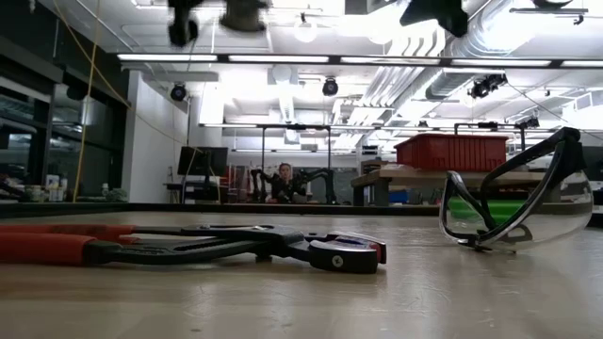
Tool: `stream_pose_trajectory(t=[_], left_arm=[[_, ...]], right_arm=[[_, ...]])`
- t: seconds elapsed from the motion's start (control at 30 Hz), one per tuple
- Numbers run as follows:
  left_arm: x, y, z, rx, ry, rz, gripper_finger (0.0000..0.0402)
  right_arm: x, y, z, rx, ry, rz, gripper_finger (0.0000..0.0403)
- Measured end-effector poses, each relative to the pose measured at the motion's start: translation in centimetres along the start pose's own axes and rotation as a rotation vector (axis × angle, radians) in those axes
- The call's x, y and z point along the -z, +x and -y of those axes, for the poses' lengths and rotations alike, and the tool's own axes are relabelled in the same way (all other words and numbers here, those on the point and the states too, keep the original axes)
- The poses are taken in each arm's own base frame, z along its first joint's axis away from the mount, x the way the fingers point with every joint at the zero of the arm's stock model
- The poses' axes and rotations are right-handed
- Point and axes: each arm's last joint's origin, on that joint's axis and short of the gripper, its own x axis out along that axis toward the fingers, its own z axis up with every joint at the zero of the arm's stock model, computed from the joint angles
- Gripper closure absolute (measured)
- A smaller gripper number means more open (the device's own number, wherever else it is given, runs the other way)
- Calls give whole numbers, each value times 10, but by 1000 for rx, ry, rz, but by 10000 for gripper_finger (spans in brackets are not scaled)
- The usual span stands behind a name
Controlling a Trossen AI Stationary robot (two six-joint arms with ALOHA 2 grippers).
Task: Coil cords
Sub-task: Coil the wire into the spool
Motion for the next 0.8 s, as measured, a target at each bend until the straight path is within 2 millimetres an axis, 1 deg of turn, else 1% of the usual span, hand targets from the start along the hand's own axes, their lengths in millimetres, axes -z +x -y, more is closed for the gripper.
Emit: stream_pose_trajectory(t=[0.1, 0.17, 0.27, 0.33, 0.5, 0.67, 0.73, 0.8], left_arm=[[38, 11, -21, 7, -107, 41, 402], [59, 18, -33, 13, -156, 51, 402], [98, 28, -57, -76, -238, -24, 401], [117, 30, -68, -102, -281, -37, 402], [145, 28, -85, -59, -369, 46, 402], [174, 19, -104, -24, -444, 113, 402], [175, 15, -104, 22, -450, 175, 402], [172, 14, -102, 50, -414, 209, 402]], right_arm=[[22, 5, 7, -66, 135, 100, 403], [36, 13, 11, -95, 190, 132, 403], [56, 29, 16, -90, 247, 106, 403], [66, 39, 19, -80, 291, 91, 403], [73, 50, 23, -41, 372, 165, 403], [80, 53, 25, 48, 365, 202, 403], [82, 53, 23, 48, 353, 203, 403], [85, 53, 20, 42, 327, 192, 403]])
